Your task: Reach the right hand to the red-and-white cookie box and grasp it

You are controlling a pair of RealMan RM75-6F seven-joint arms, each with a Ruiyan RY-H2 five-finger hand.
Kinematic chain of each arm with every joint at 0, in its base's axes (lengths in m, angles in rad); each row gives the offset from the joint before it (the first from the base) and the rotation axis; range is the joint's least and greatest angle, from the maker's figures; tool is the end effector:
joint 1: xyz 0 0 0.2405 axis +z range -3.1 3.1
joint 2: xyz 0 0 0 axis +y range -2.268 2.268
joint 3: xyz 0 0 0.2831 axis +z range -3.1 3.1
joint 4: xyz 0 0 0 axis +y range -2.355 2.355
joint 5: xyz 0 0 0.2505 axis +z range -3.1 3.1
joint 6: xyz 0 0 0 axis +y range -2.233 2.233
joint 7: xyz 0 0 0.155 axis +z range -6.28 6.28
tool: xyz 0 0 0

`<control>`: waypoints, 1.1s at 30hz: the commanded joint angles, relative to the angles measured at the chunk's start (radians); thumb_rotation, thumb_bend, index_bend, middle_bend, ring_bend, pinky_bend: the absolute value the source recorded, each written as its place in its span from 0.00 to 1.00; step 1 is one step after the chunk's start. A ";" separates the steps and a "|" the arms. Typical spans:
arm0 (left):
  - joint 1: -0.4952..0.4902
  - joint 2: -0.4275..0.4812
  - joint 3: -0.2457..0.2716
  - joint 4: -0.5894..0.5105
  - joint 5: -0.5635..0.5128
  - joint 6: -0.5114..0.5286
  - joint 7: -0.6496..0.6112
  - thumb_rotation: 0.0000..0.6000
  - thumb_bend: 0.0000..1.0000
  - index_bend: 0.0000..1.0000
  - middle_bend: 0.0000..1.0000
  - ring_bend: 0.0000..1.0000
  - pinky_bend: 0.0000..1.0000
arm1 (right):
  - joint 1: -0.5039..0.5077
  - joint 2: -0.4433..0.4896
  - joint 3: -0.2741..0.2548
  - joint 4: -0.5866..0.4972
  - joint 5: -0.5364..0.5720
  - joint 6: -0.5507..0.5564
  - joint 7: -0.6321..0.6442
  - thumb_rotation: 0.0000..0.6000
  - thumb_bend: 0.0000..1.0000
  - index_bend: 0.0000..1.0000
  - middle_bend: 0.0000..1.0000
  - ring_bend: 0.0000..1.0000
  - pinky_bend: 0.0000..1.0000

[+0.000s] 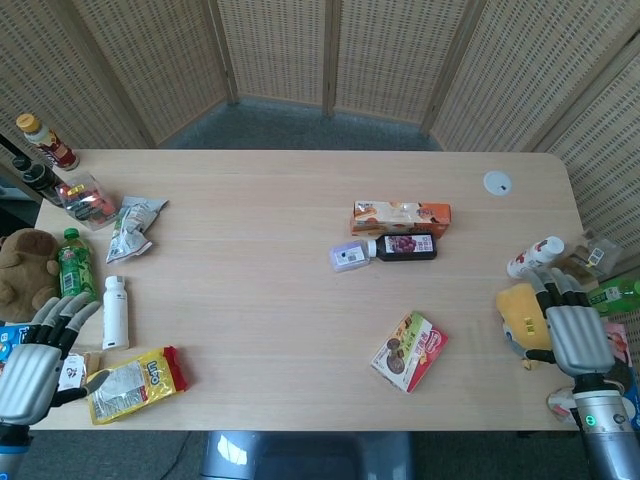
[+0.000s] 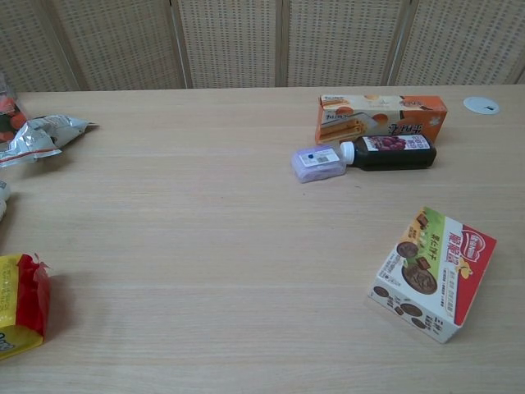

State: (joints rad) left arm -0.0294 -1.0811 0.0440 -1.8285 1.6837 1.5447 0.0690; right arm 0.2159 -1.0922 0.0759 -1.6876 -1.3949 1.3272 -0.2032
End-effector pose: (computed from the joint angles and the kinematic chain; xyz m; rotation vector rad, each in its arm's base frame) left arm -0.2901 0.1518 0.1161 -1.4804 -0.9718 -1.0348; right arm -0.3273 -0.2454 0.1217 1.5107 -0.8443 0.7671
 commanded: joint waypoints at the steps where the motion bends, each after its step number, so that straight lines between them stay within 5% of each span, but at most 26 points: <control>1: -0.004 -0.001 -0.001 0.002 -0.001 -0.005 -0.002 1.00 0.23 0.12 0.08 0.00 0.00 | 0.030 -0.021 -0.023 0.010 -0.030 -0.050 -0.054 0.79 0.14 0.00 0.00 0.00 0.00; 12: -0.007 0.004 -0.003 0.008 0.007 0.003 -0.014 1.00 0.23 0.12 0.08 0.00 0.00 | 0.110 -0.046 -0.083 0.024 -0.130 -0.181 -0.182 0.83 0.14 0.00 0.00 0.00 0.00; 17: -0.002 0.004 0.002 0.019 0.005 0.007 -0.027 1.00 0.22 0.12 0.08 0.00 0.00 | 0.141 -0.068 -0.108 0.045 -0.192 -0.218 -0.202 1.00 0.14 0.00 0.00 0.00 0.00; 33: 0.002 0.013 0.001 0.023 0.003 0.018 -0.036 1.00 0.23 0.12 0.07 0.00 0.00 | 0.214 -0.170 -0.132 0.115 -0.240 -0.315 -0.235 1.00 0.14 0.00 0.00 0.00 0.00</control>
State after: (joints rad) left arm -0.0273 -1.0684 0.0449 -1.8054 1.6870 1.5631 0.0327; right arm 0.4276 -1.2599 -0.0568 -1.5742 -1.6354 1.0150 -0.4374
